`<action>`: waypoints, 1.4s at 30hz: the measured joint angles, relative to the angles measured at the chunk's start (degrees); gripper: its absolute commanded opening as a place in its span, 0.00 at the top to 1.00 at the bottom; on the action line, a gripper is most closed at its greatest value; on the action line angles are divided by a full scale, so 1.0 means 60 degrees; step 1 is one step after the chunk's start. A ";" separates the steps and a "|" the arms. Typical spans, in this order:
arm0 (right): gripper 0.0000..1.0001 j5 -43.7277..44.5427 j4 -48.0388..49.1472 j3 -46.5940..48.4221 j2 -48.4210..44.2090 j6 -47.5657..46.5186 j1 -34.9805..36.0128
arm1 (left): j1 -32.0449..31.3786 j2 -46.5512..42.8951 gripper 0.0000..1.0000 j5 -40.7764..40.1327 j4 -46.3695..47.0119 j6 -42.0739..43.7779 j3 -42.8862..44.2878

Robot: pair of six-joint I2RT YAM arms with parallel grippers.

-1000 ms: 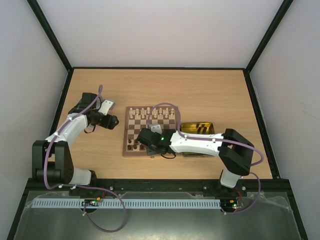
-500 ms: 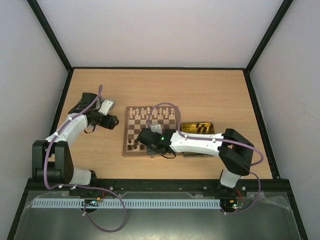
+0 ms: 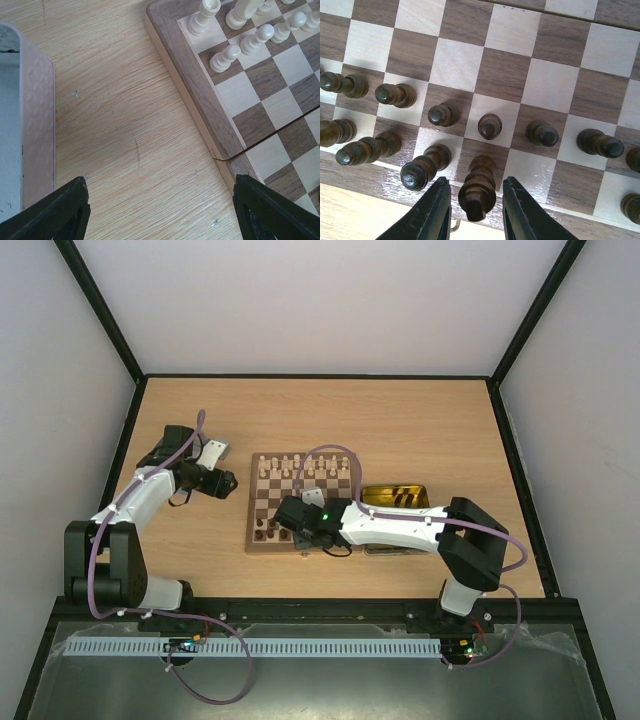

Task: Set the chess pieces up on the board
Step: Place the chess piece on the chessboard, then pick up the chess piece from the storage box.

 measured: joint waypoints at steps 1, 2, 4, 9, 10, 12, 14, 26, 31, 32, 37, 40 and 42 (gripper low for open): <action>0.72 0.0022 -0.0004 0.0007 -0.0004 0.0000 0.0000 | 0.0000 0.0000 0.21 0.0000 0.0004 -0.0004 0.0000; 0.72 0.0044 -0.0026 0.0022 -0.0007 0.0000 -0.0004 | 0.0000 0.0000 0.21 0.0000 0.0000 0.0000 0.0000; 0.72 0.0080 -0.0058 0.0069 -0.0022 0.0000 -0.0007 | 0.0000 0.0000 0.21 0.0004 0.0000 0.0000 0.0000; 0.70 0.0240 -0.0193 0.0200 -0.0244 0.0004 -0.0044 | 0.0000 0.0000 0.21 0.0004 0.0004 -0.0004 0.0000; 0.70 0.0280 -0.0259 0.0226 -0.0335 0.0011 -0.0066 | 0.0000 0.0000 0.21 0.0004 0.0004 -0.0004 0.0000; 0.70 0.0350 -0.0350 0.0270 -0.0525 0.0011 -0.0102 | 0.0000 0.0000 0.21 0.0004 0.0004 -0.0004 0.0000; 0.69 0.0459 -0.0488 0.0368 -0.0758 0.0004 -0.0197 | 0.0000 0.0000 0.21 0.0004 0.0000 0.0000 0.0000; 0.60 0.0860 -0.0827 -0.0641 -0.3632 -0.0510 -0.3850 | 0.0000 0.0000 0.21 0.0007 0.0000 -0.0004 0.0000; 0.60 0.0317 -0.0736 -0.2124 -0.4164 -0.0812 -0.5708 | 0.0000 0.0000 0.21 0.0033 0.0000 0.0000 0.0000; 0.61 0.0175 -0.0688 -0.2324 -0.4127 -0.0874 -0.5909 | 0.0000 0.0000 0.21 0.0036 0.0000 0.0000 0.0000; 0.63 -0.0525 -0.0251 -0.2987 -0.3810 -0.1093 -0.6772 | 0.0000 0.0000 0.21 0.0044 0.0000 0.0000 0.0000; 0.64 -0.0758 0.0015 -0.3093 -0.3668 -0.1158 -0.7020 | 0.0000 0.0000 0.21 0.0051 0.0000 0.0000 0.0000; 0.65 -0.0856 0.0219 -0.3089 -0.3552 -0.1209 -0.7074 | 0.0000 0.0000 0.21 0.0069 0.0000 0.0000 0.0000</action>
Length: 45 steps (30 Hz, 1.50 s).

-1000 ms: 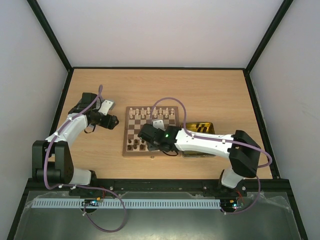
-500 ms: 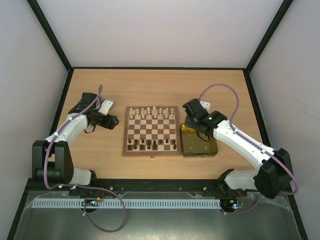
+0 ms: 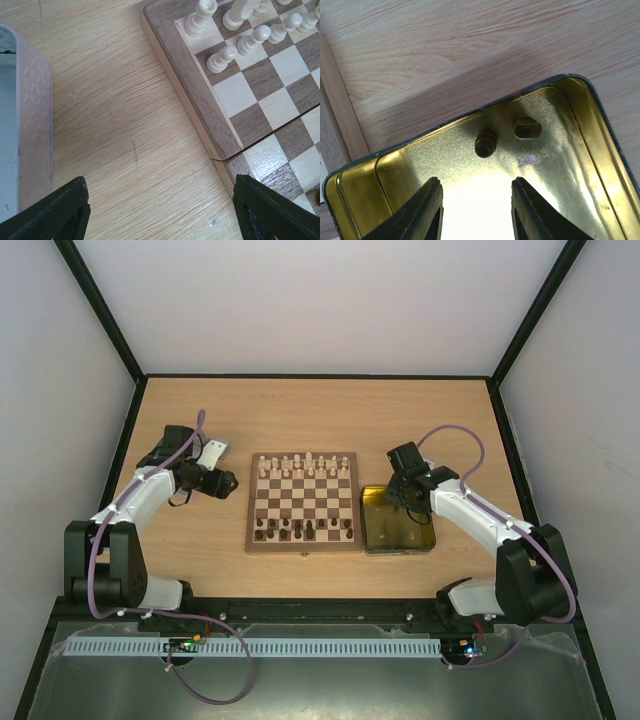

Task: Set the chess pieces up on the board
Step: Pick up the chess piece from the storage box.

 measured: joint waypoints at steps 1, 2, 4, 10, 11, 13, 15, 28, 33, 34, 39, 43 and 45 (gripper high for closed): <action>0.65 -0.0033 0.0095 0.0000 0.0073 -0.0025 -0.0018 | 0.0000 0.0000 0.21 0.0011 0.0000 0.0000 0.0000; 0.65 -0.0076 0.0193 0.0000 0.0168 -0.0058 -0.0036 | 0.0000 0.0000 0.21 0.0018 0.0000 0.0000 0.0000; 0.66 -0.0149 0.0321 0.0000 0.0324 -0.0095 -0.0058 | 0.0000 0.0000 0.21 0.0026 0.0000 0.0000 0.0000; 0.66 -0.0288 0.0659 -0.0018 0.0612 -0.0127 -0.0117 | 0.0000 0.0000 0.21 0.0036 0.0000 0.0007 0.0000; 0.66 -0.0291 0.0699 -0.0029 0.0623 -0.0127 -0.0138 | 0.0000 0.0000 0.21 0.0040 0.0000 0.0007 0.0000; 0.66 -0.0321 0.0783 -0.0091 0.0630 -0.0135 -0.0204 | 0.0000 0.0000 0.21 0.0040 0.0000 0.0007 0.0000; 0.66 -0.0335 0.0845 -0.0182 0.0630 -0.0149 -0.0277 | 0.0000 0.0000 0.21 0.0040 0.0000 0.0007 0.0000; 0.76 -0.0477 0.1381 -0.0459 0.1002 -0.0331 -0.0525 | 0.0000 0.0000 0.21 0.0036 0.0000 0.0004 0.0000; 0.82 -0.0488 0.1512 -0.0463 0.1122 -0.0372 -0.0619 | 0.0000 0.0000 0.21 0.0036 0.0000 0.0004 0.0000; 0.83 -0.0488 0.1519 -0.0463 0.1122 -0.0372 -0.0627 | 0.0000 0.0000 0.21 0.0036 0.0000 0.0007 0.0000; 0.96 -0.0481 0.1545 -0.0470 0.1122 -0.0426 -0.0656 | 0.0000 0.0000 0.21 0.0036 0.0000 0.0004 0.0000; 0.98 -0.0441 0.1541 -0.0470 0.1104 -0.0466 -0.0667 | 0.0000 0.0000 0.21 0.0033 0.0000 0.0004 0.0000; 0.98 -0.0412 0.1515 -0.0477 0.1045 -0.0484 -0.0667 | 0.0000 0.0000 0.21 0.0033 0.0000 0.0004 0.0000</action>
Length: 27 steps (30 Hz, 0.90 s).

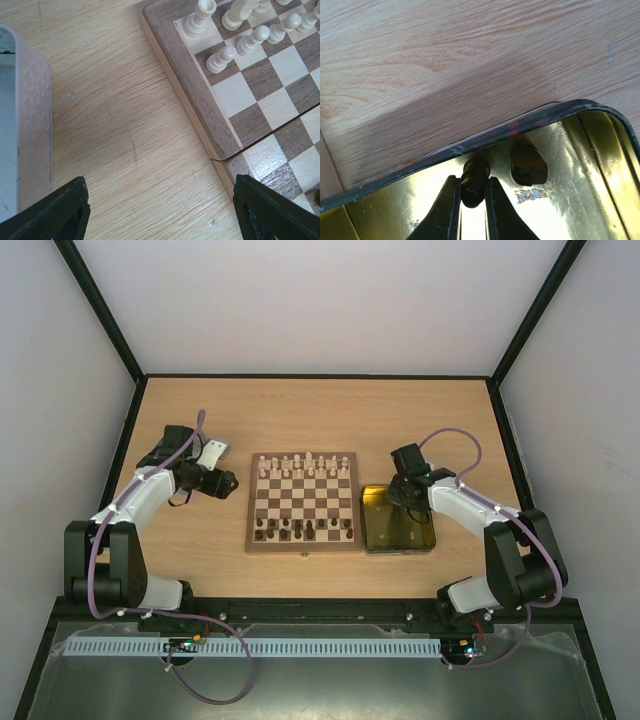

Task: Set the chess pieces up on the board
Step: Pick up the chess piece from the storage box.

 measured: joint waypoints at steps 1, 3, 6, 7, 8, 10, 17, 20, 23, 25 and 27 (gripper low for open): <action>0.98 0.0018 -0.0029 -0.0004 -0.0058 0.0000 0.0000 | 0.0000 0.0000 0.21 0.0000 0.0000 0.0000 0.0000; 0.98 0.0044 -0.0113 -0.0007 -0.0299 0.0000 0.0000 | 0.0000 0.0000 0.21 0.0000 0.0000 0.0000 0.0000; 0.98 0.0058 -0.0248 -0.0007 -0.0729 -0.0004 0.0000 | 0.0000 0.0000 0.21 0.0000 0.0000 0.0000 0.0000; 0.98 0.0062 -0.0302 -0.0007 -0.0856 -0.0007 0.0000 | 0.0000 0.0000 0.21 0.0000 0.0000 0.0000 0.0000; 0.98 0.0066 -0.0346 -0.0007 -0.1009 -0.0015 0.0000 | 0.0000 0.0000 0.21 0.0000 0.0000 -0.0004 0.0000; 0.98 0.0106 -0.0426 -0.0007 -0.1213 -0.0044 0.0000 | 0.0000 0.0000 0.21 0.0000 0.0000 -0.0004 0.0000; 0.98 0.0233 -0.0532 -0.0007 -0.1421 -0.0113 -0.0004 | 0.0000 0.0000 0.21 -0.0004 0.0000 -0.0007 0.0000; 0.98 0.0178 -0.0539 -0.0007 -0.1421 -0.0120 -0.0004 | 0.0000 0.0000 0.21 -0.0011 0.0000 -0.0007 0.0000; 0.98 0.0000 -0.0565 -0.0007 -0.1421 -0.0178 0.0015 | 0.0000 0.0000 0.21 -0.0011 0.0000 -0.0007 0.0000; 0.98 0.0029 -0.0670 -0.0004 -0.1446 -0.0182 0.0178 | 0.0000 0.0000 0.21 -0.0011 0.0000 -0.0011 0.0000; 0.98 0.0310 -0.0984 0.0073 -0.1523 -0.0135 0.0714 | 0.0000 0.0000 0.21 -0.0015 0.0000 -0.0007 0.0000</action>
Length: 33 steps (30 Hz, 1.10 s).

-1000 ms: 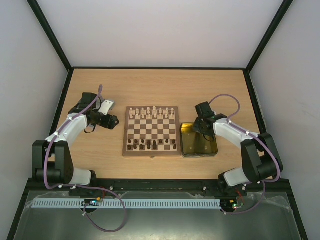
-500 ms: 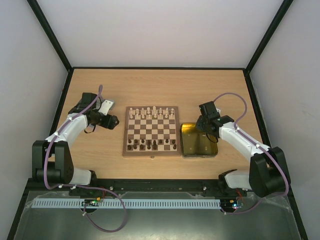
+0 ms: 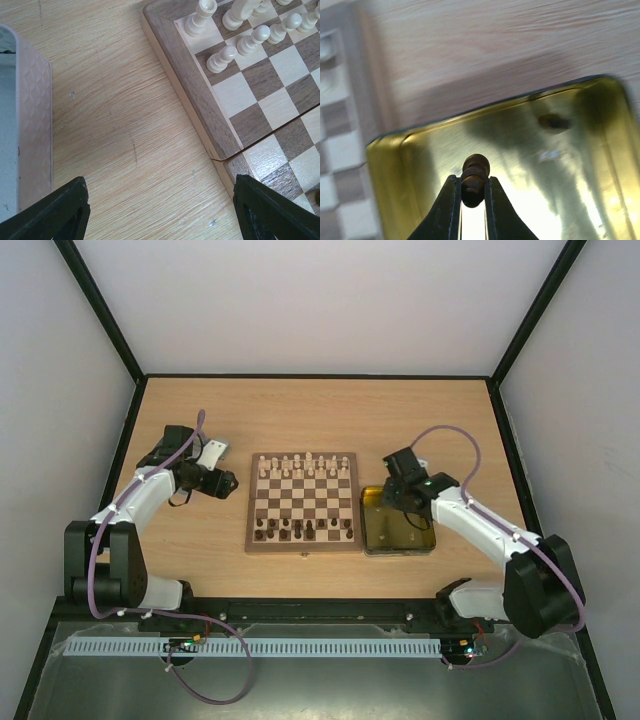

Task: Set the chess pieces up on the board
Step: Pick up the chess piece from the storage box, then place the chess piece on the chessboard.

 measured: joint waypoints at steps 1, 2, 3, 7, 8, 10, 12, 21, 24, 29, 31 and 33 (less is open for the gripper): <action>0.98 0.0066 -0.0149 0.0098 -0.0029 0.0044 0.0372 | 0.0000 0.0000 0.21 0.0000 0.0000 -0.0004 0.0000; 0.98 0.0189 -0.0324 0.0255 -0.0051 0.0087 0.0845 | 0.0000 0.0000 0.21 0.0000 0.0000 -0.0004 0.0000; 0.98 0.0277 -0.0492 0.0474 -0.0051 0.0160 0.1355 | 0.0000 0.0000 0.21 -0.0004 0.0000 -0.0004 0.0000; 0.98 0.0583 -0.0940 0.1228 -0.0011 0.0506 0.2812 | 0.0000 0.0000 0.21 -0.0018 0.0000 -0.0004 0.0000; 0.98 0.0703 -0.1115 0.1453 0.0051 0.0605 0.3177 | 0.0000 0.0000 0.21 -0.0018 0.0000 -0.0004 0.0000; 0.98 0.0867 -0.1279 0.1778 0.0226 0.0780 0.3683 | 0.0000 0.0000 0.21 -0.0022 0.0000 -0.0004 0.0000; 0.98 0.1009 -0.1421 0.2029 0.0463 0.0925 0.4127 | 0.0000 0.0000 0.21 -0.0047 0.0000 -0.0004 0.0000; 0.98 0.1428 -0.1759 0.2790 0.2044 0.1464 0.6094 | 0.0000 0.0000 0.21 -0.0124 0.0004 -0.0004 0.0000; 0.98 0.1402 -0.1756 0.2798 0.2266 0.1628 0.6441 | 0.0000 0.0000 0.21 -0.0138 0.0004 -0.0004 0.0000; 0.97 0.1348 -0.1687 0.2794 0.2375 0.1796 0.6604 | 0.0000 0.0000 0.21 -0.0157 0.0004 -0.0007 0.0000; 0.98 0.1304 -0.1617 0.2794 0.2484 0.1832 0.6645 | 0.0000 0.0000 0.21 -0.0160 0.0004 -0.0007 0.0000; 0.98 0.1253 -0.1555 0.2794 0.2612 0.1854 0.6721 | 0.0000 0.0000 0.21 -0.0160 0.0004 -0.0004 0.0000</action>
